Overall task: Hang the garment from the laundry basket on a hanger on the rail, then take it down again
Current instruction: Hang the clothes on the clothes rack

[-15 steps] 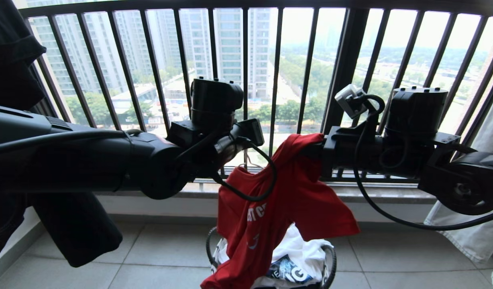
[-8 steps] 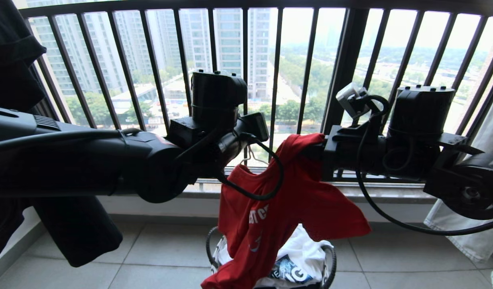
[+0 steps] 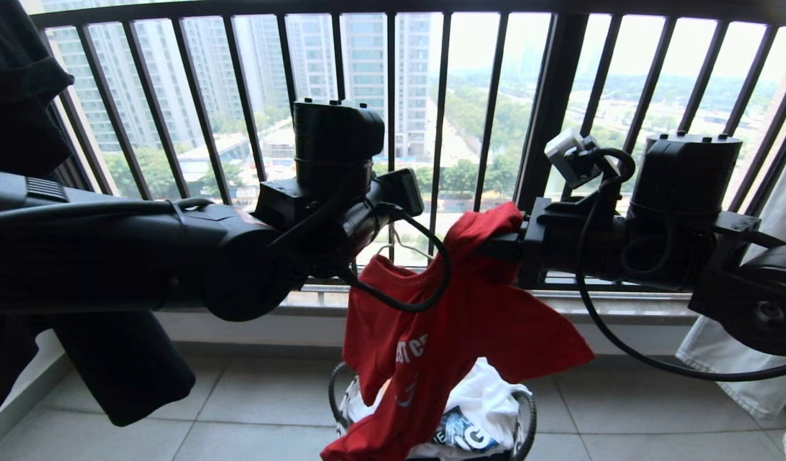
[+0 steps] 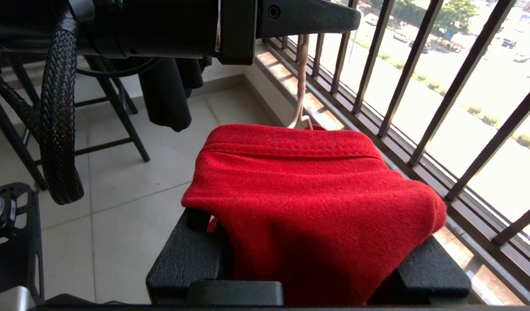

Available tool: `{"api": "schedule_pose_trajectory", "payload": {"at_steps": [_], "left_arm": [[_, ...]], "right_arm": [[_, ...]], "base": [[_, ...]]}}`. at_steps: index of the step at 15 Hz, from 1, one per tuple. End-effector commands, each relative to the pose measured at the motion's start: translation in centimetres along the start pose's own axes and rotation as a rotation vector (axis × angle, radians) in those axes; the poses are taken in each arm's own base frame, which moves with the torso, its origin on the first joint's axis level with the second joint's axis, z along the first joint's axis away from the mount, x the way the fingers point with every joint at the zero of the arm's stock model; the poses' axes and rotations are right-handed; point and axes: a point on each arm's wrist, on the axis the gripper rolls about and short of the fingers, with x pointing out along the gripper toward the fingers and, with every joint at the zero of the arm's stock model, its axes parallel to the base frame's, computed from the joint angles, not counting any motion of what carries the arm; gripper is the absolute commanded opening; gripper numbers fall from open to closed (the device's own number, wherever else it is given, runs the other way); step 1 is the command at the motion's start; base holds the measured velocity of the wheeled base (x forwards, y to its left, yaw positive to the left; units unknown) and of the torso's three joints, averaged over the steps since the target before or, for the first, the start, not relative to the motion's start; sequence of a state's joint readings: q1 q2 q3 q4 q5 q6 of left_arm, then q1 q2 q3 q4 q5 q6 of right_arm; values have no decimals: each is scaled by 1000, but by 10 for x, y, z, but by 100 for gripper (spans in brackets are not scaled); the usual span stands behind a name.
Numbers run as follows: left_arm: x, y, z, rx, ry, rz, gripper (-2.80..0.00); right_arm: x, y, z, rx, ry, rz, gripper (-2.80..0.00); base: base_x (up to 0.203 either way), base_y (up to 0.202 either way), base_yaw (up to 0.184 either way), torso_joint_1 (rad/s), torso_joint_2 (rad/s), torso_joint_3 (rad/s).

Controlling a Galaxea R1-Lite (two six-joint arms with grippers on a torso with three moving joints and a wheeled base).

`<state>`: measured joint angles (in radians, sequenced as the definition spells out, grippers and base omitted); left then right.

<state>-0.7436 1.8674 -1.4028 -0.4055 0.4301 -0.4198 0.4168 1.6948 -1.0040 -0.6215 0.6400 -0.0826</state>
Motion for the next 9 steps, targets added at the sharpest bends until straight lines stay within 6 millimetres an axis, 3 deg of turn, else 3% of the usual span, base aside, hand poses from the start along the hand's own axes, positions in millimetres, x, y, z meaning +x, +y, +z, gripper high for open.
{"api": "schedule_pose_trajectory", "payload": {"at_steps": [1,9], "left_arm": [[-4,0,7,-10,-19,1,-280],[-6,2,11,-12,-30,9,-280]], "right_arm": [[-3,2,4,-9,-10,2,0],[-21,16,20,8,114,6,0]], "base": [[0,0,0,0,0,0],[0,0,0,0,0,0]]}}
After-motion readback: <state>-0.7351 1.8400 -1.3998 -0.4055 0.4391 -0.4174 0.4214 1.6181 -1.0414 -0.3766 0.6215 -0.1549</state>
